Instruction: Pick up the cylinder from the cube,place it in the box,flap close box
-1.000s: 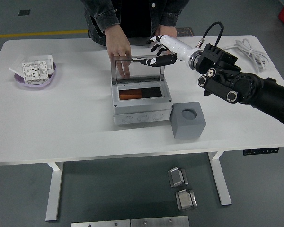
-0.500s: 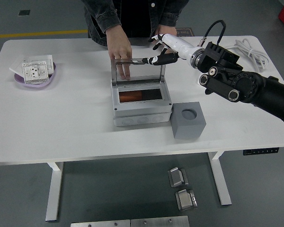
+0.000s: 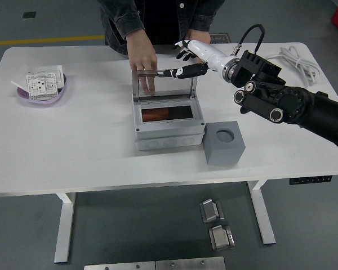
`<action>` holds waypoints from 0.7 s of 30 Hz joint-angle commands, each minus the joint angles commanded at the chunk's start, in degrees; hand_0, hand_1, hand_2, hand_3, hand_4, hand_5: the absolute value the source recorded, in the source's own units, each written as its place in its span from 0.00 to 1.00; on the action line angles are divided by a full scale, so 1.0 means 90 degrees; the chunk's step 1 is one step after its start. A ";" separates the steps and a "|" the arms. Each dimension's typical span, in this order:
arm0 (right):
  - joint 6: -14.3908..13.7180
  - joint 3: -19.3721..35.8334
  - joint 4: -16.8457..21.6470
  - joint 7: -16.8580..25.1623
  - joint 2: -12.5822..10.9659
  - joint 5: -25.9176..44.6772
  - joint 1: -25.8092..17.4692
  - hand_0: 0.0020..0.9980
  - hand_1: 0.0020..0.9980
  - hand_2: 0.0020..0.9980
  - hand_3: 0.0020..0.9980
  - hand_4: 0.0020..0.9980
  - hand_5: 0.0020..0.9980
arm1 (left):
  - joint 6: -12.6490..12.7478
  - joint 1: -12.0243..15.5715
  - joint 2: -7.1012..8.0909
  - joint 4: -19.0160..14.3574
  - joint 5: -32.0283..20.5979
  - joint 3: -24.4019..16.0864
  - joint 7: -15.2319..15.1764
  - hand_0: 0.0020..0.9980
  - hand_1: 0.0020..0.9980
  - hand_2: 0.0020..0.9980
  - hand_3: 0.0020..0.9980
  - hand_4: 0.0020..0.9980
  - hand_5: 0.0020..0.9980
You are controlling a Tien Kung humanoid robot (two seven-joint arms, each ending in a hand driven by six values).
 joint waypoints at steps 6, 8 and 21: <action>0.0344 0.0235 -0.0081 -0.0181 0.0168 -0.0183 -0.0044 0.71 0.61 0.67 0.86 0.91 0.54 | -0.0008 -0.0027 0.0006 0.0000 0.0035 -0.0023 0.0008 0.62 0.62 0.58 0.68 0.71 0.26; 0.0444 0.0325 -0.0070 -0.0223 0.0211 -0.0261 -0.0077 0.70 0.61 0.67 0.86 0.90 0.54 | -0.0011 -0.0035 0.0003 -0.0003 0.0039 -0.0023 0.0007 0.62 0.62 0.58 0.68 0.71 0.26; -0.0060 0.0094 0.0695 -0.0019 -0.0126 -0.0296 -0.0473 0.72 0.64 0.68 0.86 0.89 0.54 | -0.0023 0.0020 -0.0016 -0.0005 -0.0035 0.0007 -0.0031 0.62 0.62 0.58 0.68 0.71 0.26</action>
